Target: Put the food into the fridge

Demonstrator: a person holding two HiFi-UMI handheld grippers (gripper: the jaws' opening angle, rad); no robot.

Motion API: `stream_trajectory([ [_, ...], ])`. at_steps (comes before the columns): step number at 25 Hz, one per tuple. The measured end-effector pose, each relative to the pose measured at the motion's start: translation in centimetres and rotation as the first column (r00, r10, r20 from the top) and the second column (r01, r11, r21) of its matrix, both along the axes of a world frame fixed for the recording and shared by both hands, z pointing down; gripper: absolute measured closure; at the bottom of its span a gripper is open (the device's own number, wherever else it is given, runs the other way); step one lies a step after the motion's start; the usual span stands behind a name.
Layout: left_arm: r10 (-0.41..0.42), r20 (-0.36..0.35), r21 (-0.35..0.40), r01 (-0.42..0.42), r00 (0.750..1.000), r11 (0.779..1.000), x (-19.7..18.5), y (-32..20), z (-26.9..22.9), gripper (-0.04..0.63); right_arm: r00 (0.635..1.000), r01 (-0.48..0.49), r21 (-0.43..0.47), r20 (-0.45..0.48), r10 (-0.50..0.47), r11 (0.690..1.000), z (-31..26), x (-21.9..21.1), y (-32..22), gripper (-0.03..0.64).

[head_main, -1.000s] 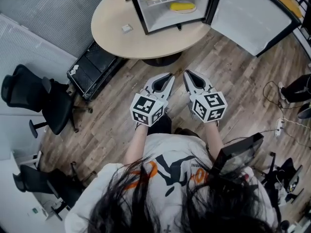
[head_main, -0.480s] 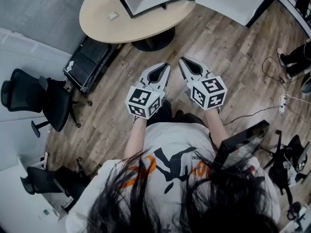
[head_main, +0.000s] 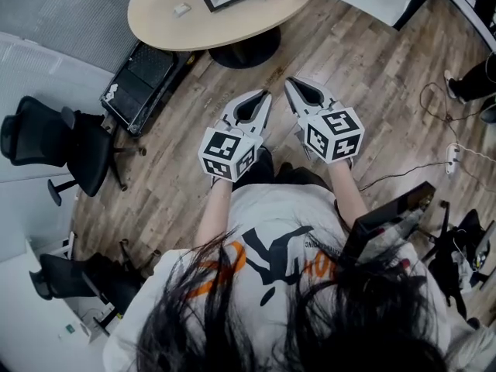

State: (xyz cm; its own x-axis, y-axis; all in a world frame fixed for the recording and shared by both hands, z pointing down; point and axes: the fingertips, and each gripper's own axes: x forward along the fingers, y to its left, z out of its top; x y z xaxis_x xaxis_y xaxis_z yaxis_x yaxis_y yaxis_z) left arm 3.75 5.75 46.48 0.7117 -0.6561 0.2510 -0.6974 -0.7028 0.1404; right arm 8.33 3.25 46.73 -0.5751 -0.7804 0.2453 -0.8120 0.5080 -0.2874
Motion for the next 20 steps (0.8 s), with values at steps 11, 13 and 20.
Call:
stream_trajectory([
  [11,-0.024,-0.001,0.007,0.024,1.0,1.0,-1.7,-0.3,0.0,0.583,1.0,0.014,0.002,0.0,-0.014,1.0,0.0,-1.3,-0.3,0.591],
  [13,-0.026,-0.002,0.011,0.026,1.0,1.0,-1.7,-0.6,-0.2,0.583,1.0,0.012,0.002,0.0,-0.012,1.0,0.0,-1.1,-0.6,0.591],
  [20,-0.023,-0.006,0.02,0.023,1.0,1.0,-1.3,-1.8,-0.5,0.583,1.0,0.006,0.002,0.001,-0.006,1.0,0.0,-0.5,-1.7,0.591],
])
